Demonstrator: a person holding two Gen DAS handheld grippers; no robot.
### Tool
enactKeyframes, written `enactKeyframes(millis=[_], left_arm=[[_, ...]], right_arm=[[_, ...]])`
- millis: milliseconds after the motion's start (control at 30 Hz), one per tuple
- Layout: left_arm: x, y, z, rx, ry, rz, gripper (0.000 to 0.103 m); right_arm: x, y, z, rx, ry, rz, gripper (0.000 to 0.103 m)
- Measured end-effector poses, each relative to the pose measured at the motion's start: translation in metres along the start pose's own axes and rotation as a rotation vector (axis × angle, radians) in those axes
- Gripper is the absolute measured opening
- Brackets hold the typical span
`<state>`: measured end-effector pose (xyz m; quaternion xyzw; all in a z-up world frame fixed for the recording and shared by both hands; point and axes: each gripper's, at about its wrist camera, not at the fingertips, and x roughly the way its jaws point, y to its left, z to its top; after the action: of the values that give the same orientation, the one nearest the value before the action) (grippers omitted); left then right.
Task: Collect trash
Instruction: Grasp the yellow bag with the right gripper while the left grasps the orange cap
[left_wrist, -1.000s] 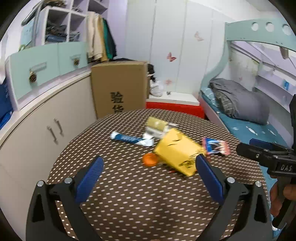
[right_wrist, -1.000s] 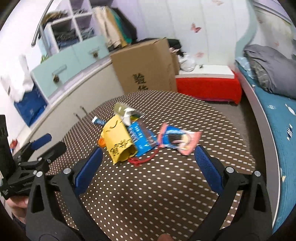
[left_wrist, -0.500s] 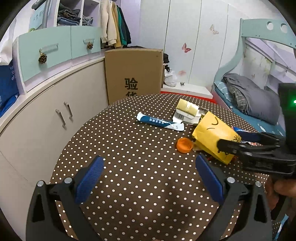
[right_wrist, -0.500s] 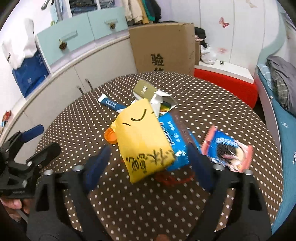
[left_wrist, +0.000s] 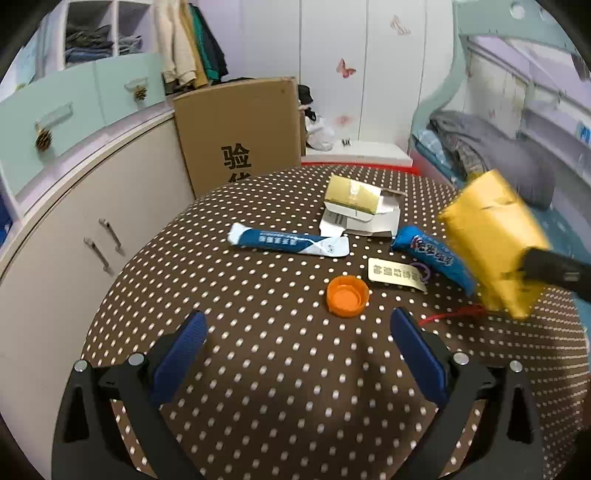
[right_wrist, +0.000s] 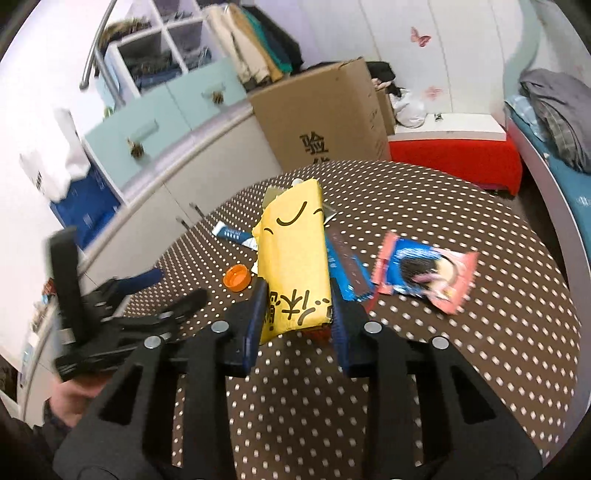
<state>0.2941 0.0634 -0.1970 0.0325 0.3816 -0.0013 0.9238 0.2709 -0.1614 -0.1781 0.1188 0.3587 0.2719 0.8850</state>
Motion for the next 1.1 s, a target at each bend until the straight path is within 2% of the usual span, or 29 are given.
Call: enactKeyframes(millis=[200, 267, 300, 367, 400, 500, 767, 1100], left_arm=[[0.023, -0.009, 0.012, 0.033, 0.054, -0.03, 0.097], [0.029, -0.009, 0.013, 0.031, 0.078, -0.054, 0.079], [0.033, -0.009, 0.013, 0.03, 0.102, -0.069, 0.053], [0.034, -0.009, 0.012, 0.024, 0.111, -0.101, 0.033], [0.033, -0.009, 0.012, 0.025, 0.108, -0.105, 0.029], [0.023, -0.01, 0.007, 0.015, 0.09, -0.127, 0.028], [-0.036, -0.022, 0.007, 0.003, -0.027, -0.149, 0.028], [-0.1, -0.083, 0.028, 0.049, -0.16, -0.249, 0.029]], right_arm=[[-0.035, -0.014, -0.002, 0.034, -0.054, -0.006, 0.032], [-0.042, -0.018, -0.003, 0.046, -0.067, -0.014, 0.032], [-0.045, -0.019, -0.003, 0.05, -0.075, -0.02, 0.032], [-0.053, -0.022, -0.004, 0.057, -0.088, -0.03, 0.032], [-0.058, -0.024, -0.004, 0.064, -0.097, -0.033, 0.032], [-0.073, -0.029, -0.008, 0.075, -0.123, -0.049, 0.032], [-0.127, -0.038, -0.006, 0.08, -0.215, -0.089, 0.032], [-0.201, -0.056, -0.005, 0.081, -0.342, -0.156, 0.032]])
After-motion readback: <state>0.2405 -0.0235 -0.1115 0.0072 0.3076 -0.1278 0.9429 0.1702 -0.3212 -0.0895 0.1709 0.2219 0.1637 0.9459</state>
